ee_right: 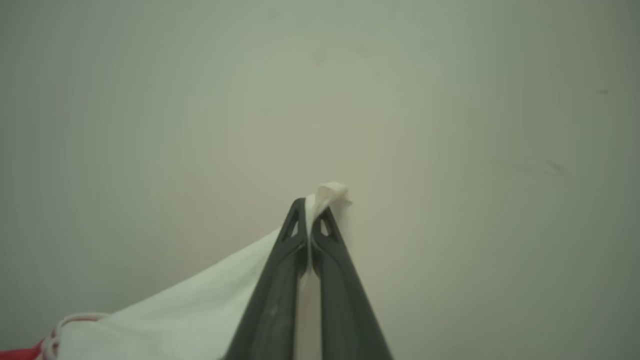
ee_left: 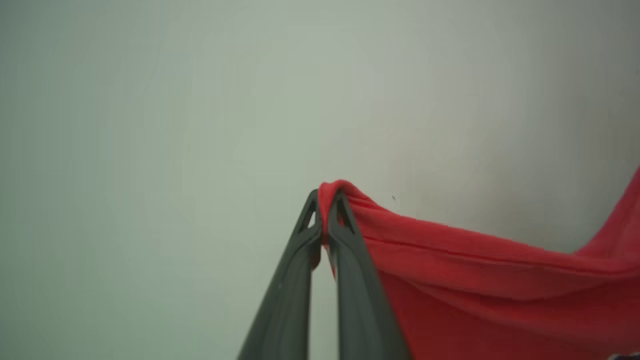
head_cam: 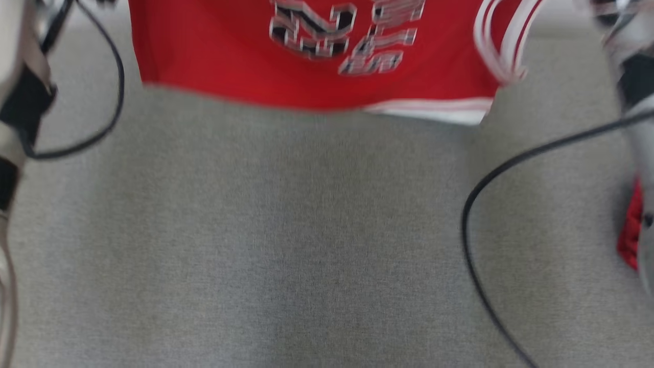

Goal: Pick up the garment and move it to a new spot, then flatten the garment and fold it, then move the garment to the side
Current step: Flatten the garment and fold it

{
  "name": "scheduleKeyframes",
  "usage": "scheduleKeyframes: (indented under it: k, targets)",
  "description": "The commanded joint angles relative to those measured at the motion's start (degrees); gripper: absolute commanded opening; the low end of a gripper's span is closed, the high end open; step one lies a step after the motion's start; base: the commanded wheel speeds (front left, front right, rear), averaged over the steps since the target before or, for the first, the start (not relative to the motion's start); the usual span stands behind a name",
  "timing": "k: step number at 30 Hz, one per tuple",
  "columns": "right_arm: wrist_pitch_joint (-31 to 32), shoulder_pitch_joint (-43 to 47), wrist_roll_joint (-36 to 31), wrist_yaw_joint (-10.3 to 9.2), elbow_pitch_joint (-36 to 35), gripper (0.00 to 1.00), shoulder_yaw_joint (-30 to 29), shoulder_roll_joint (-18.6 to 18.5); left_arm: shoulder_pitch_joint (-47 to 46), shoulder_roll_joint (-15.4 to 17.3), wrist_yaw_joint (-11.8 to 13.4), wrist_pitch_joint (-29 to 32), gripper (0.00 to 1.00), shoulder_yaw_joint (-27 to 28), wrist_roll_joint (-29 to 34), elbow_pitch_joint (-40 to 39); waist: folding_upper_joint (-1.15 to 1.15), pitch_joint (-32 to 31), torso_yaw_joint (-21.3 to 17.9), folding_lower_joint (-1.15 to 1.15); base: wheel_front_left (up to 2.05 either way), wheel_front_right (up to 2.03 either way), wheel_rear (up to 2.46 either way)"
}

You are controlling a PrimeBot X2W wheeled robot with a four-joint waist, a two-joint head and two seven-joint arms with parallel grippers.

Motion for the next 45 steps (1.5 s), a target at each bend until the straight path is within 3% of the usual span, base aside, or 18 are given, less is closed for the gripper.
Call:
scheduleKeyframes:
  k: [1,8,14,18,23,33,45]
  targets:
    - [-0.01,-4.28,-1.23,-0.04,0.18,0.0,-1.22,-0.24,-2.64,0.5,1.16,-0.28,0.0,0.19,1.02,-2.01,-0.01,10.44,0.28,-0.02,0.0,0.0,0.0]
    - [0.0,-16.0,-9.92,-0.04,-1.89,0.0,-8.85,1.93,-9.28,1.48,5.52,-0.3,0.0,3.48,4.35,-10.38,-0.01,13.87,0.13,-0.02,0.0,0.0,0.0]
    - [0.0,-14.01,-10.48,-0.04,-1.81,0.0,-11.82,2.91,-6.85,2.72,4.88,-0.3,0.0,5.06,3.85,-10.71,-0.01,14.82,-0.53,-0.02,0.0,0.0,0.0]
    - [-0.01,-9.75,-7.28,-0.03,-0.58,0.0,-12.49,2.9,-1.6,2.96,2.78,-0.27,0.0,6.22,2.19,-9.65,-0.01,15.55,-1.13,-0.02,0.0,0.0,0.0]
    - [-0.01,-2.24,-0.54,-0.04,-0.51,0.0,-8.97,2.84,6.38,2.35,1.59,-0.27,0.0,8.74,-0.06,-10.05,-0.01,13.96,-2.61,-0.02,0.0,0.0,0.0]
    - [0.0,28.55,20.22,-0.04,-7.22,0.0,-3.45,-1.67,35.78,-1.4,-0.43,-0.27,0.0,17.2,-3.36,-12.63,-0.01,0.24,-4.37,-0.02,0.0,0.0,0.0]
    - [-0.02,55.5,30.09,-0.05,-11.59,0.0,0.0,-3.99,59.96,-7.76,-0.8,-0.27,0.0,27.41,-3.21,-11.1,-0.01,-13.08,-5.04,-0.02,0.0,0.0,0.0]
